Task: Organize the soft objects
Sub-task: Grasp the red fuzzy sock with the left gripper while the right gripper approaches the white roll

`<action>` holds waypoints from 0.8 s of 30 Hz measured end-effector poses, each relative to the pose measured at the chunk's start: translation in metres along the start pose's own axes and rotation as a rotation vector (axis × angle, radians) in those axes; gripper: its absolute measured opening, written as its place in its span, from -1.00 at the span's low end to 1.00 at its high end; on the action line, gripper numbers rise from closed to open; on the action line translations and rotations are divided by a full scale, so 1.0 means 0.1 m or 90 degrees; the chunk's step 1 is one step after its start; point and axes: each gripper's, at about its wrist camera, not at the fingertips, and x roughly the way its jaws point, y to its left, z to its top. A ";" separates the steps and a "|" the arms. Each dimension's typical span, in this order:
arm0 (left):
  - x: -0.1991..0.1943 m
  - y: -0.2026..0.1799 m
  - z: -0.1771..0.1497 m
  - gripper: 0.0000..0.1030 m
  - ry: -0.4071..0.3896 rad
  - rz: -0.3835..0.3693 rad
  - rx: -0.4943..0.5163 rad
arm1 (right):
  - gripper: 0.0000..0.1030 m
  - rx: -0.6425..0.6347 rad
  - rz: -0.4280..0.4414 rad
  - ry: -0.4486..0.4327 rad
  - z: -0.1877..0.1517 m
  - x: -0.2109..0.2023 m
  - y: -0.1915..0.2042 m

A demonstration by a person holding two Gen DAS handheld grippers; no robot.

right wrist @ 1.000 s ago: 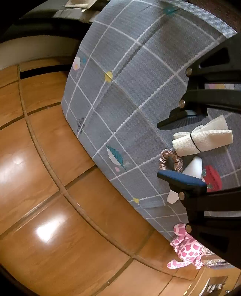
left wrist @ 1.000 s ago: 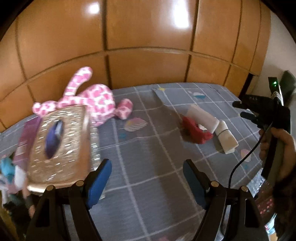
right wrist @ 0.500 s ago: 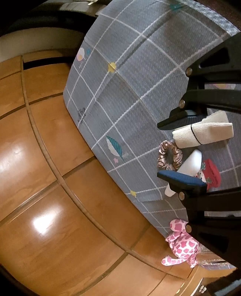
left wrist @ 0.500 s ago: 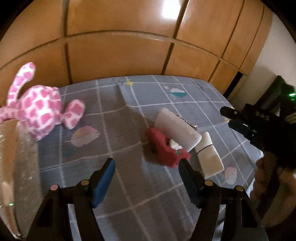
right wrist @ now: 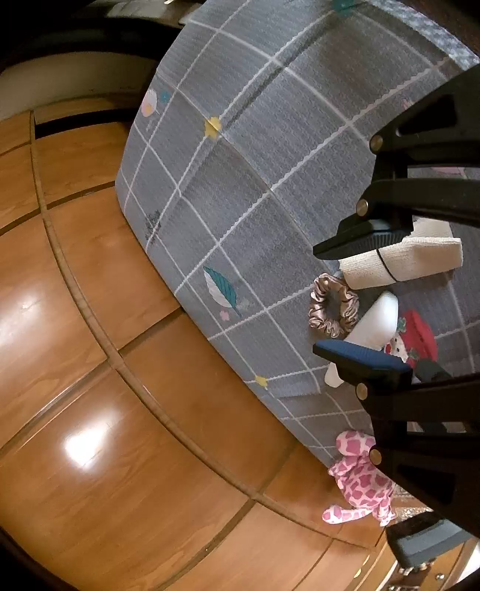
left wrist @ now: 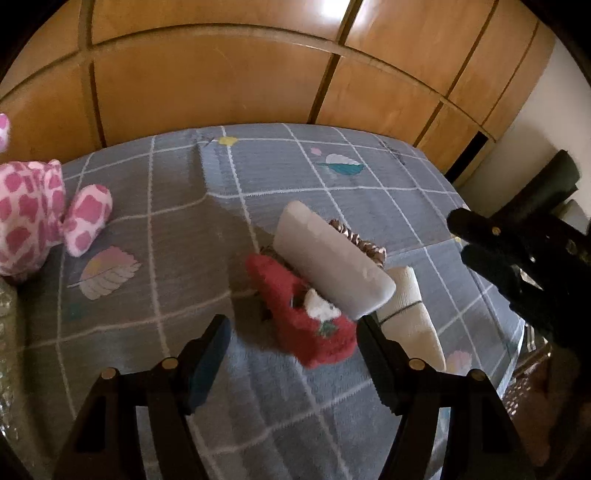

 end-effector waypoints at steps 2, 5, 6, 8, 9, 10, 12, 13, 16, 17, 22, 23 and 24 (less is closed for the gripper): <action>0.05 -0.01 0.03 0.32 -0.001 0.002 0.000 | -0.12 0.000 0.002 -0.001 0.00 0.00 0.00; 0.15 -0.01 0.09 0.32 0.008 0.005 -0.008 | -0.12 -0.001 0.004 0.000 -0.01 -0.01 0.00; 0.18 -0.01 0.11 0.31 0.010 0.002 -0.012 | -0.12 -0.001 0.004 0.001 -0.01 0.00 0.00; 0.26 -0.05 0.14 0.16 0.012 0.008 -0.003 | -0.12 -0.001 0.006 0.002 -0.01 0.00 0.00; 0.30 -0.06 0.15 0.12 0.013 0.017 0.002 | -0.12 -0.001 0.006 0.002 -0.01 0.00 0.00; 0.35 -0.07 0.16 0.10 0.019 0.021 0.003 | -0.12 -0.002 0.006 0.002 -0.01 0.00 0.00; 0.47 -0.08 0.17 -0.16 0.038 0.019 0.003 | -0.12 -0.001 0.007 0.003 -0.02 0.00 0.00; 0.51 -0.08 0.17 -0.40 0.042 0.017 0.002 | -0.12 -0.003 0.007 0.004 -0.02 0.00 0.00; 0.57 -0.09 0.16 -0.69 0.040 0.017 0.017 | -0.12 -0.008 0.011 0.008 -0.03 0.02 0.02; 0.55 -0.09 0.16 -0.69 0.035 0.004 0.021 | -0.12 -0.012 0.013 0.010 -0.03 0.03 0.03; 0.26 0.06 0.04 -0.69 0.006 -0.006 0.031 | -0.12 -0.052 0.022 0.023 -0.07 0.06 0.15; 0.21 0.10 0.01 -0.69 0.003 0.005 0.033 | -0.12 -0.060 0.026 0.030 -0.08 0.07 0.17; 0.18 0.15 -0.03 -0.69 0.003 0.010 0.033 | -0.12 -0.069 0.034 0.041 -0.10 0.10 0.20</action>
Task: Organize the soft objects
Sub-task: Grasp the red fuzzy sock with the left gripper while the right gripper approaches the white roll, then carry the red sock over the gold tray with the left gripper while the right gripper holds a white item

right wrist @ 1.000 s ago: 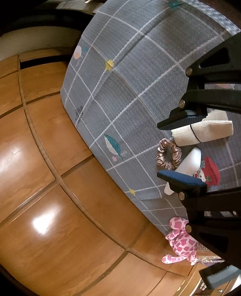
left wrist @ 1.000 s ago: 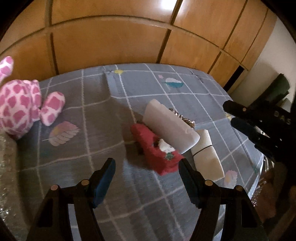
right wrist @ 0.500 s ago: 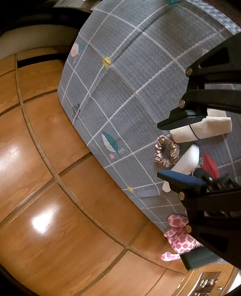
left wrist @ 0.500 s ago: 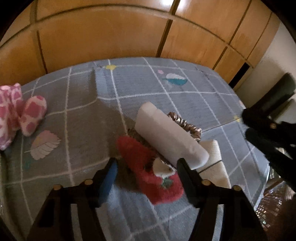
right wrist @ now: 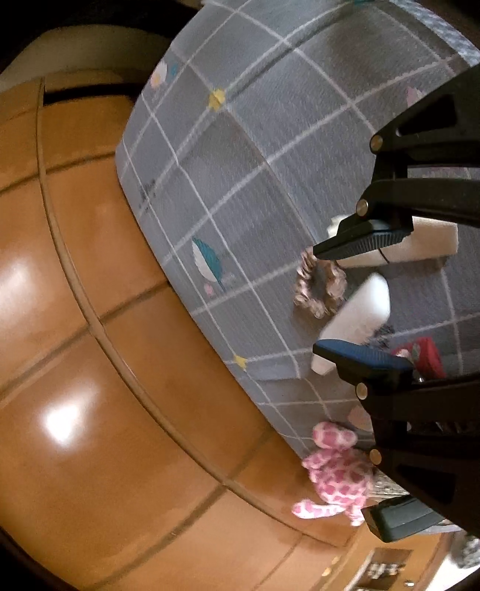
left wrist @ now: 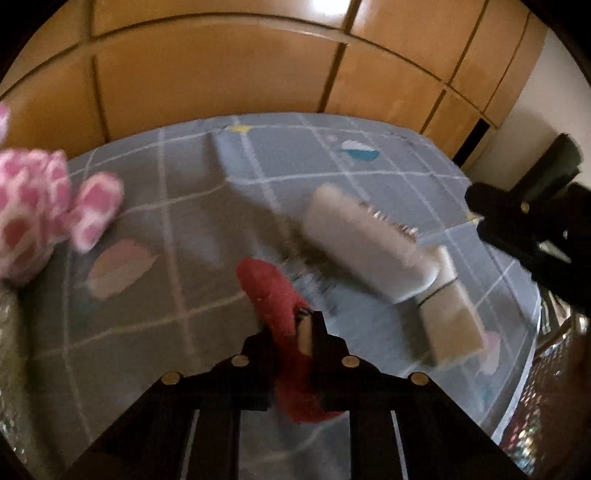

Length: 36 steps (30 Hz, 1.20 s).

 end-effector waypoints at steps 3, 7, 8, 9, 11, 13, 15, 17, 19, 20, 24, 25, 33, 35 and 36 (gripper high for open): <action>-0.04 0.17 -0.14 -0.68 0.011 0.020 -0.008 | -0.12 -0.038 -0.004 0.030 -0.04 0.09 0.11; -0.04 0.32 -0.24 -0.66 0.014 0.007 -0.032 | -0.12 -0.112 -0.031 0.054 -0.13 0.19 0.33; -0.04 0.33 -0.25 -0.64 0.015 0.006 -0.033 | -0.12 -0.131 -0.040 0.053 -0.14 0.20 0.36; -0.04 0.34 -0.25 -0.62 0.017 0.005 -0.033 | -0.11 -0.158 -0.050 0.057 -0.17 0.23 0.42; -0.03 0.35 -0.24 -0.61 0.020 0.004 -0.030 | -0.10 -0.192 -0.072 0.073 -0.21 0.30 0.49; -0.04 0.38 -0.25 -0.61 0.016 -0.002 -0.033 | -0.10 -0.234 -0.104 0.082 -0.22 0.41 0.56; -0.04 0.41 -0.26 -0.61 0.011 -0.011 -0.038 | -0.10 -0.261 -0.121 0.087 -0.22 0.50 0.60; -0.06 0.43 -0.28 -0.62 0.008 -0.016 -0.044 | -0.11 -0.290 -0.138 0.096 -0.24 0.64 0.63; -0.09 0.47 -0.30 -0.70 0.008 -0.018 -0.048 | -0.52 -0.321 -0.150 0.104 -0.28 0.73 0.66; -0.10 0.47 -0.30 -0.72 0.009 -0.019 -0.049 | -0.53 -0.341 -0.154 0.091 -0.30 0.72 0.69; -0.17 0.45 -0.31 -0.74 0.014 -0.020 -0.046 | -0.63 -0.354 -0.148 0.091 -0.35 0.70 0.69; -0.19 0.44 -0.31 -0.74 0.016 -0.020 -0.044 | -0.63 -0.340 -0.137 0.096 -0.33 0.70 0.66; -0.65 0.46 -0.02 -0.74 -0.025 0.007 -0.030 | -0.60 -0.332 -0.130 0.103 -0.34 0.72 0.67; -0.79 0.52 0.11 -0.74 -0.040 0.005 -0.042 | -0.60 -0.337 -0.127 0.104 -0.34 0.71 0.69; -0.89 0.57 0.18 -0.74 -0.055 0.015 -0.043 | -0.60 -0.339 -0.126 0.103 -0.35 0.70 0.69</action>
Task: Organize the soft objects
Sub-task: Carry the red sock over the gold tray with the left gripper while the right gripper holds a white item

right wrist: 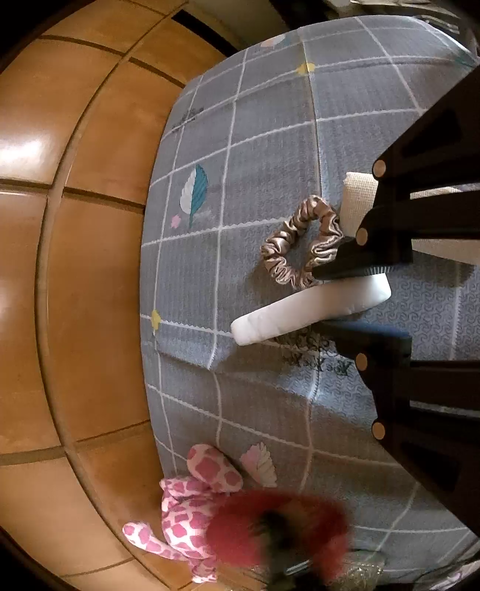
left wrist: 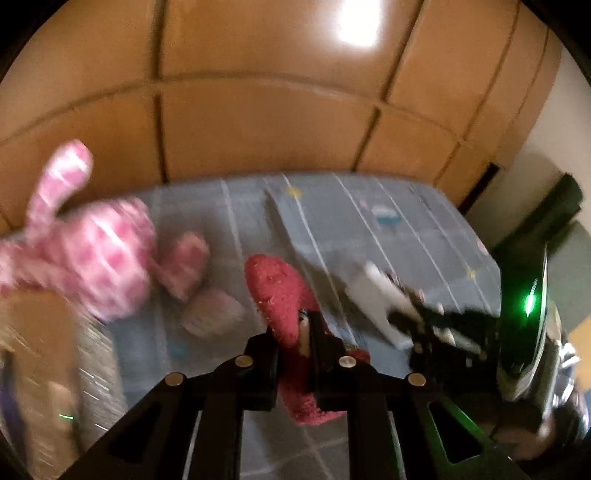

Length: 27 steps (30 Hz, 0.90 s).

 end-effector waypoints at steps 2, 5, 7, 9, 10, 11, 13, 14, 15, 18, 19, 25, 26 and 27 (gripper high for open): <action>-0.14 0.14 0.14 -0.74 -0.020 0.013 -0.011 | -0.60 0.000 0.003 0.000 0.01 0.00 0.00; -0.34 0.43 0.36 -0.74 -0.049 0.044 -0.040 | -0.59 -0.002 0.001 -0.001 0.00 -0.01 0.00; -0.46 0.63 0.45 -0.74 -0.067 0.068 -0.056 | -0.59 -0.007 -0.009 -0.003 0.00 -0.02 0.01; -0.62 0.90 0.53 -0.74 -0.088 0.094 -0.078 | -0.59 -0.012 -0.014 -0.004 0.00 -0.02 0.03; -0.71 1.02 0.56 -0.74 -0.097 0.109 -0.086 | -0.59 -0.015 -0.015 -0.005 -0.01 -0.02 0.04; -0.79 1.15 0.58 -0.74 -0.106 0.127 -0.094 | -0.59 -0.018 -0.015 -0.005 -0.01 -0.02 0.06; -0.91 1.37 0.59 -0.74 -0.116 0.147 -0.110 | -0.59 -0.026 -0.013 -0.006 -0.02 -0.02 0.08; -0.98 1.49 0.58 -0.74 -0.122 0.160 -0.121 | -0.59 -0.028 -0.010 -0.005 -0.02 -0.02 0.09; -1.05 1.62 0.56 -0.74 -0.128 0.175 -0.132 | -0.59 -0.030 -0.009 -0.005 -0.02 -0.02 0.10; -1.24 1.98 0.45 -0.74 -0.137 0.211 -0.163 | -0.59 -0.038 -0.010 -0.005 -0.02 -0.01 0.11; -1.31 2.12 0.39 -0.74 -0.138 0.223 -0.177 | -0.59 -0.040 -0.013 -0.006 -0.02 -0.02 0.12; -1.62 2.54 -0.07 -0.74 -0.155 0.248 -0.239 | -0.59 -0.060 -0.031 -0.007 -0.04 -0.01 0.17; -1.68 2.59 -0.19 -0.74 -0.156 0.250 -0.248 | -0.59 -0.064 -0.032 -0.007 -0.04 -0.01 0.18; -1.72 2.62 -0.29 -0.74 -0.156 0.252 -0.254 | -0.59 -0.068 -0.034 -0.008 -0.05 -0.01 0.19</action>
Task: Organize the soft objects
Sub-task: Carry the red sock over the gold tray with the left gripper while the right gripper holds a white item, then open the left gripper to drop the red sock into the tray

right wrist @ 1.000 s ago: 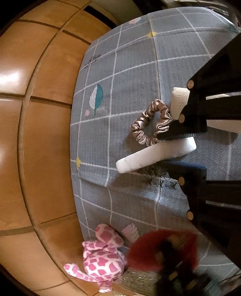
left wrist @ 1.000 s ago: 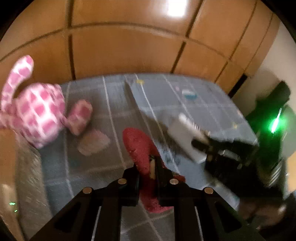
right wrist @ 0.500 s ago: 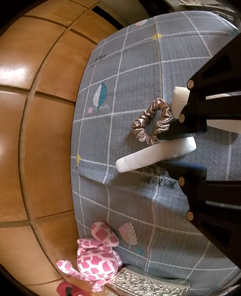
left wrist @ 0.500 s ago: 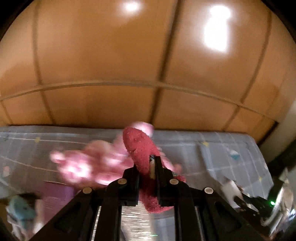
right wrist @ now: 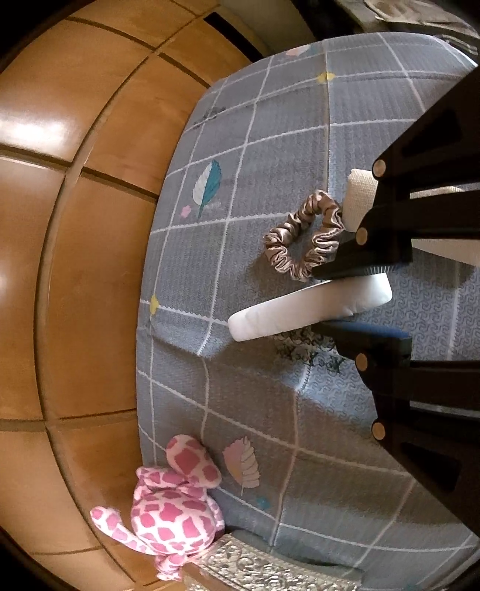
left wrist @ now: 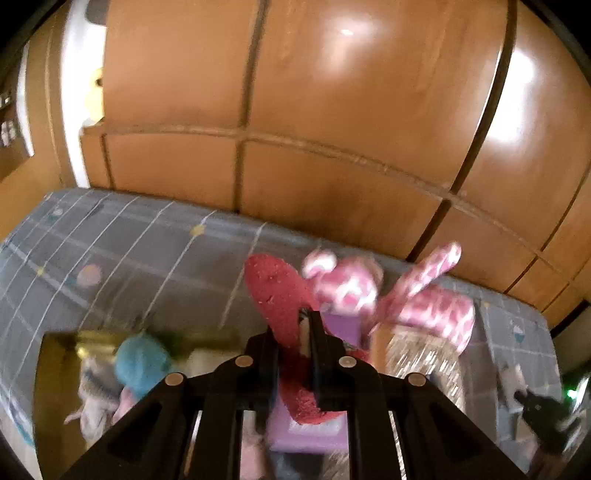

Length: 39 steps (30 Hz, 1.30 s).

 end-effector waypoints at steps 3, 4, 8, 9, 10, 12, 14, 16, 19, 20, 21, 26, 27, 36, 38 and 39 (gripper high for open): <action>-0.10 0.17 -0.24 -0.74 0.004 0.008 -0.009 | -0.59 -0.014 -0.004 -0.001 -0.01 0.00 0.05; -0.15 0.23 -0.34 -0.74 0.007 0.009 -0.014 | -0.59 -0.018 -0.004 -0.001 -0.01 0.00 0.06; -0.35 0.35 -0.66 -0.74 0.004 0.006 -0.039 | -0.59 -0.029 -0.011 -0.003 -0.02 0.00 0.10; -0.38 0.37 -0.71 -0.74 0.003 0.006 -0.043 | -0.59 -0.030 -0.012 -0.004 -0.02 0.00 0.10; -0.42 0.39 -0.79 -0.74 0.001 0.007 -0.048 | -0.59 -0.032 -0.013 -0.004 -0.02 0.00 0.10; -0.49 0.43 -0.92 -0.74 0.003 0.009 -0.057 | -0.59 -0.037 -0.018 -0.005 -0.02 0.00 0.11; -0.56 0.46 -1.06 -0.73 0.004 0.012 -0.066 | -0.59 -0.041 -0.019 -0.005 -0.02 0.00 0.13; -0.60 0.46 -1.15 -0.73 0.007 0.019 -0.065 | -0.59 -0.047 -0.021 -0.006 -0.03 0.01 0.15; -0.66 0.50 -1.29 -0.73 0.010 0.036 -0.069 | -0.59 -0.054 -0.022 -0.007 -0.04 0.00 0.17; -0.68 0.50 -1.33 -0.73 0.009 0.044 -0.066 | -0.59 -0.057 -0.021 -0.006 -0.04 0.00 0.18; -0.71 0.50 -1.37 -0.72 0.006 0.052 -0.062 | -0.59 -0.060 -0.021 -0.006 -0.05 0.01 0.19; -0.81 0.59 -1.46 -0.71 -0.014 0.100 -0.053 | -0.59 -0.067 -0.017 -0.002 -0.06 0.02 0.22; -0.83 0.62 -1.47 -0.71 -0.019 0.107 -0.054 | -0.59 -0.069 -0.017 -0.002 -0.06 0.02 0.23; -0.92 1.11 -1.58 -0.71 -0.024 0.171 -0.097 | -0.59 -0.077 -0.033 0.000 -0.07 0.03 0.28; -0.91 1.24 -1.61 -0.70 -0.019 0.182 -0.113 | -0.59 -0.079 -0.036 0.002 -0.08 0.03 0.30; -0.89 1.32 -1.64 -0.70 -0.013 0.190 -0.123 | -0.59 -0.081 -0.038 0.002 -0.08 0.03 0.31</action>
